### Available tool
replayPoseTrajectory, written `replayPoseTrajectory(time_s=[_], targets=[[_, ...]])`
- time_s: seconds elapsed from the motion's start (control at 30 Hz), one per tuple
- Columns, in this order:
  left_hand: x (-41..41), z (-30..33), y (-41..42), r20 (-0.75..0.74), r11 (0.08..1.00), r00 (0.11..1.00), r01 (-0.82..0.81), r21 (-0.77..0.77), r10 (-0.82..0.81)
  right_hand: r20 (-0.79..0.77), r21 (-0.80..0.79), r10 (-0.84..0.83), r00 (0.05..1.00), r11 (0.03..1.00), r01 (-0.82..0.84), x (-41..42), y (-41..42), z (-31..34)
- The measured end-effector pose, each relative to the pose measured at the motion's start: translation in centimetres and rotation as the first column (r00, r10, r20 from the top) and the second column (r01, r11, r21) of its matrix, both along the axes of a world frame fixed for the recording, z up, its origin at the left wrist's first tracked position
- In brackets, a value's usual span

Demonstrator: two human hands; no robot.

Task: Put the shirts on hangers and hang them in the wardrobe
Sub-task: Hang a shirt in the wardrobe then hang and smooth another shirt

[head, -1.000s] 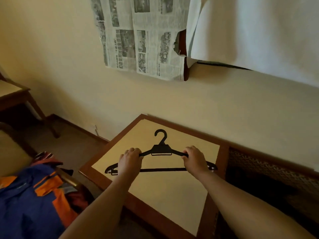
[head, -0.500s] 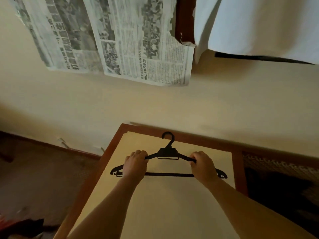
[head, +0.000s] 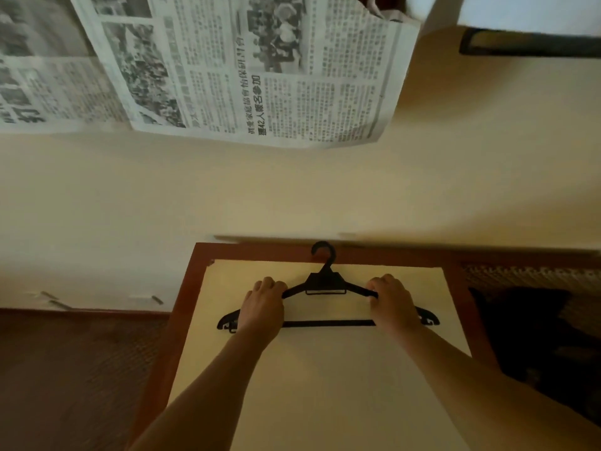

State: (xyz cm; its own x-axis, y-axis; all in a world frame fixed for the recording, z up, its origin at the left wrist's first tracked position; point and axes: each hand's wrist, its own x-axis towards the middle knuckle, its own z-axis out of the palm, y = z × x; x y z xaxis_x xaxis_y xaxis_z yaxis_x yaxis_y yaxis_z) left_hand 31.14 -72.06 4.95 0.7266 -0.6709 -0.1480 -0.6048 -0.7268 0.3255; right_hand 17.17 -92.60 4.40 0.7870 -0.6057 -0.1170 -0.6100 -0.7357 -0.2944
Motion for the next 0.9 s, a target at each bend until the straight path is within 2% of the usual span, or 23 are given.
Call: replayPoseTrajectory(time_s=[0.53,0.9], targets=[[1.9,-1.1,-0.8,0.015,1.0,1.0,0.024,0.004,-0.024,-0.032,-0.018,0.002,0.999,1.0,-0.002,1.2,-0.6,-1.2],[2.4,-0.8,-1.7,-0.011,0.999,0.999,-0.033,0.014,0.034,-0.084,-0.04,0.045,0.995,0.998,-0.049,1.9,-1.2,-1.0]])
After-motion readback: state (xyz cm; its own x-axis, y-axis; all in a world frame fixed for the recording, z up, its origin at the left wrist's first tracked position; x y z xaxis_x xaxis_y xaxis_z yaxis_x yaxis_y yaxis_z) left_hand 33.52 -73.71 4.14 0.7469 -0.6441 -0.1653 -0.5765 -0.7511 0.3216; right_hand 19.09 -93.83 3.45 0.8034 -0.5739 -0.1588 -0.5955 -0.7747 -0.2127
